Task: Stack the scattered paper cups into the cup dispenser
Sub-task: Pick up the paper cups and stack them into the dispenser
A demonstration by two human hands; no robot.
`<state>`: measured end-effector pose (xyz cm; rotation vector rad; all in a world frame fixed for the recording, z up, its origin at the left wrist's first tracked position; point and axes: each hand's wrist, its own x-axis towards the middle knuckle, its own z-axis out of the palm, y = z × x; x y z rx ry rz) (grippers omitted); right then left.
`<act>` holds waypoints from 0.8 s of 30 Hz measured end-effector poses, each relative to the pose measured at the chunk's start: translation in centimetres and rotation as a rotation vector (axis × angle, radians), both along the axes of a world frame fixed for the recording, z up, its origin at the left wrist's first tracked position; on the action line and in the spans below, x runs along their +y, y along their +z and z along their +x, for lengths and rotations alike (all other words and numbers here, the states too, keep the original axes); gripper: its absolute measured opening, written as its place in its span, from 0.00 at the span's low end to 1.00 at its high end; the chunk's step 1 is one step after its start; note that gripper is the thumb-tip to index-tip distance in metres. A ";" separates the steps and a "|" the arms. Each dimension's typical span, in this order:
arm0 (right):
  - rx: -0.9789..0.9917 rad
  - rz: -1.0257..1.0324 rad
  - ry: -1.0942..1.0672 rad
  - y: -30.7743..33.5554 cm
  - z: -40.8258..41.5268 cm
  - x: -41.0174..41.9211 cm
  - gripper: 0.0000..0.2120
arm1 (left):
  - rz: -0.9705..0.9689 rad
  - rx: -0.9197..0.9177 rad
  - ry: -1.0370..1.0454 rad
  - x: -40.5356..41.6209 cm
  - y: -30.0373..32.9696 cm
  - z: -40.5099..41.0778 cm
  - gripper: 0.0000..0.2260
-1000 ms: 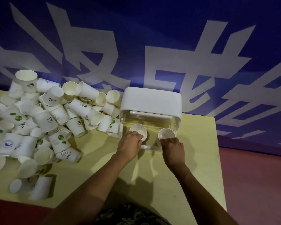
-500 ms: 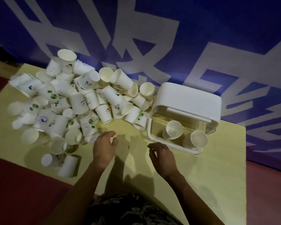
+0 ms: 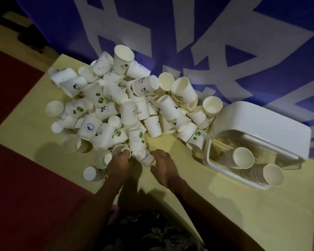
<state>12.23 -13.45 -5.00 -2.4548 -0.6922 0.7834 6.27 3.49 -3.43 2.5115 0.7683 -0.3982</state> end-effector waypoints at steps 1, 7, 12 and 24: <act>0.003 -0.022 -0.006 -0.4 0.2 1.1 0.26 | -0.008 0.008 -0.027 0.3 -0.2 -0.1 0.05; 0.047 -0.118 -0.094 -2.2 0.5 5.3 0.33 | -0.056 -0.021 -0.120 1.8 -0.7 0.2 0.06; 0.080 -0.159 -0.127 -2.3 0.0 3.9 0.34 | -0.125 -0.029 -0.172 2.6 -0.9 0.0 0.09; -0.255 -0.028 -0.436 1.7 -2.0 -6.1 0.03 | -0.185 -0.299 -0.289 -2.8 1.8 1.9 0.12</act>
